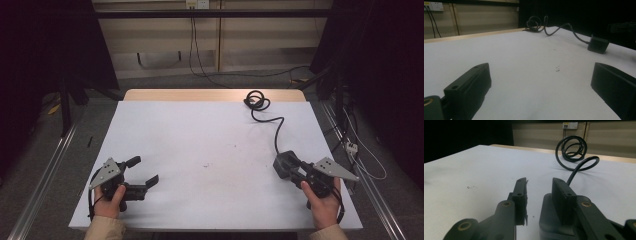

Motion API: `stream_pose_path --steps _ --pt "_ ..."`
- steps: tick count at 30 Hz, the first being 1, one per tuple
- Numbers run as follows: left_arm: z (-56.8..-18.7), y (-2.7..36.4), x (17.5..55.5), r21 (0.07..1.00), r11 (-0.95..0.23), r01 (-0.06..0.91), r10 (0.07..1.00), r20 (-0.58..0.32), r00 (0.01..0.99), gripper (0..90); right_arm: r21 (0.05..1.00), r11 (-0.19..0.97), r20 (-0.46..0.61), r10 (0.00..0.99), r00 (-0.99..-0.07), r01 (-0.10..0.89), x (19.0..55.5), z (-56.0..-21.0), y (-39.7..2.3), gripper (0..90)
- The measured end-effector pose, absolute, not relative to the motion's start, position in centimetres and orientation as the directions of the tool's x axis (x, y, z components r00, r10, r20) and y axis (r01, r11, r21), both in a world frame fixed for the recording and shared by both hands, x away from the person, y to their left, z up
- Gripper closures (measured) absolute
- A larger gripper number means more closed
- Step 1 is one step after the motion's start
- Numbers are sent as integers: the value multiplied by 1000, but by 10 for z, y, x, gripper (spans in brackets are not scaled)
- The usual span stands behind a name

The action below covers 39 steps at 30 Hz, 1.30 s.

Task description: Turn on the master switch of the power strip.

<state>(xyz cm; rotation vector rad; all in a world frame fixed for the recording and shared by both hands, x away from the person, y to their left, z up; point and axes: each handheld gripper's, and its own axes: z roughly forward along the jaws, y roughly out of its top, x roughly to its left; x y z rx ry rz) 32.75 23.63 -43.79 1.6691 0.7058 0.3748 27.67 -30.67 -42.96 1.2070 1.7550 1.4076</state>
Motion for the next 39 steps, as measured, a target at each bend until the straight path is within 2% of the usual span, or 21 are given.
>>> stream_pose_path --steps 21,39 --pt "-438 236 328 965 -97 242 632 -128 764 27 951 47 85 911 -404 306 280 -430 -316 808" --pt "-438 237 328 965 -99 242 633 -126 764 28 947 50 81 920 -384 318 283 -431 -319 850"
